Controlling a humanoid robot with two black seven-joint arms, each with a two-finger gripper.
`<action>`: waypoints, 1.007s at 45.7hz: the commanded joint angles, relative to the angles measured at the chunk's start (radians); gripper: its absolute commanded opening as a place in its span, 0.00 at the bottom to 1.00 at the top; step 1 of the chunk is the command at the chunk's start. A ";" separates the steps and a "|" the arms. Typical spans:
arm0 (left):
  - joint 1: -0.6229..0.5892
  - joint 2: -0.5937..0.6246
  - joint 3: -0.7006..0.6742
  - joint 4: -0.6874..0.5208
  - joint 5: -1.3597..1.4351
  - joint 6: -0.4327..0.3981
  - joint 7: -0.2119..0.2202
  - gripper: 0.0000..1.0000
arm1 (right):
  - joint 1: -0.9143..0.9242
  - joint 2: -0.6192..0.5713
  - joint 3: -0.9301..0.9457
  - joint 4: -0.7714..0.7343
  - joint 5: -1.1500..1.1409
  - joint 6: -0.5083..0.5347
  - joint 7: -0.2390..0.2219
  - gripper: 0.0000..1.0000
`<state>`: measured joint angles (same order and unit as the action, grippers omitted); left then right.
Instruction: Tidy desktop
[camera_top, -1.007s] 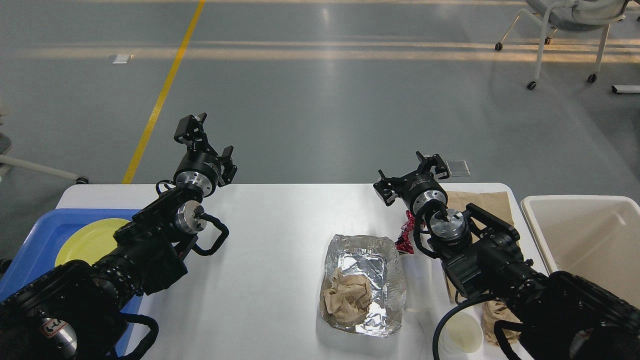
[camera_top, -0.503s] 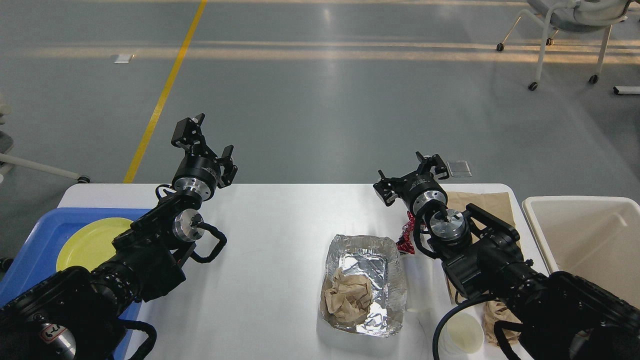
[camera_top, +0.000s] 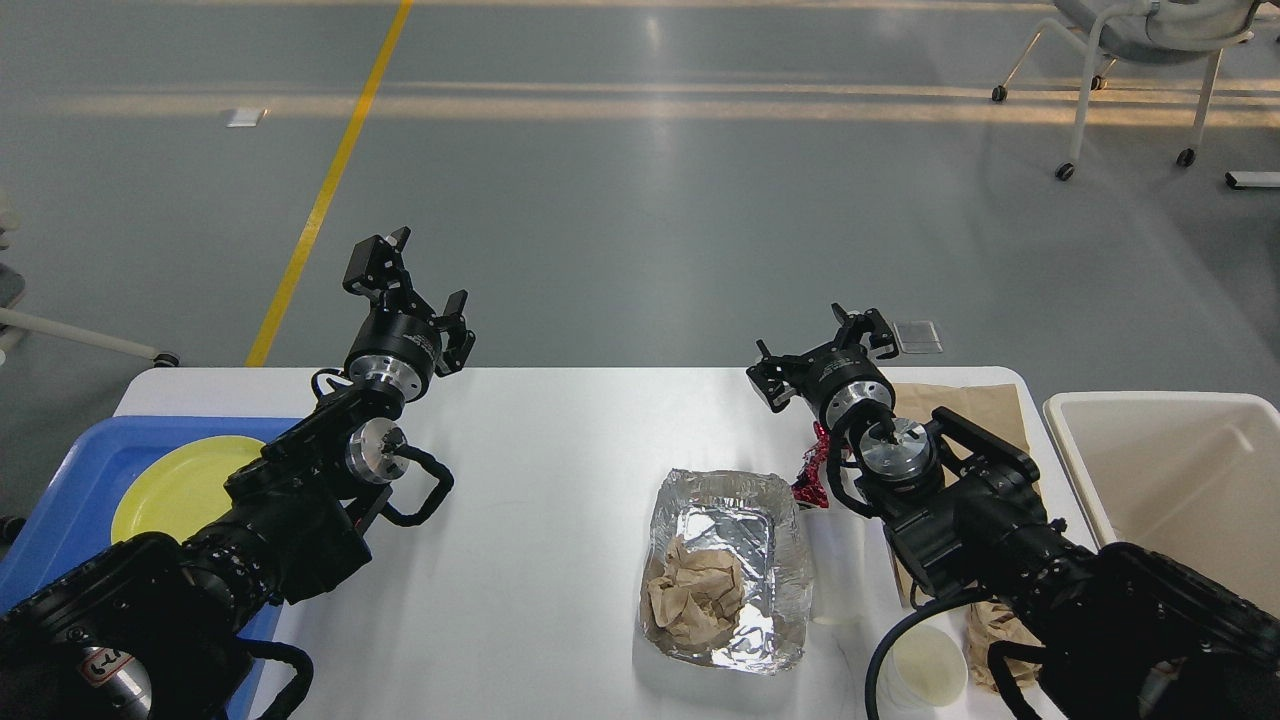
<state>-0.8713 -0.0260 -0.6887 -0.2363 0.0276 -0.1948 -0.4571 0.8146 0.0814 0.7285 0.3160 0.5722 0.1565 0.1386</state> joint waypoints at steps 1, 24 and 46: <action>0.000 0.000 0.000 0.000 0.000 0.000 0.000 1.00 | 0.000 0.000 0.000 0.000 0.000 0.000 0.000 1.00; 0.000 0.000 0.000 0.000 0.000 0.000 -0.002 1.00 | 0.012 -0.003 -0.066 -0.005 -0.023 0.000 0.001 1.00; 0.000 0.000 0.000 0.000 0.000 0.000 -0.002 1.00 | 0.018 -0.014 -0.040 -0.005 -0.023 0.003 0.000 1.00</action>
<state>-0.8713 -0.0261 -0.6887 -0.2363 0.0276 -0.1949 -0.4586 0.8311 0.0755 0.6711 0.3101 0.5490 0.1565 0.1385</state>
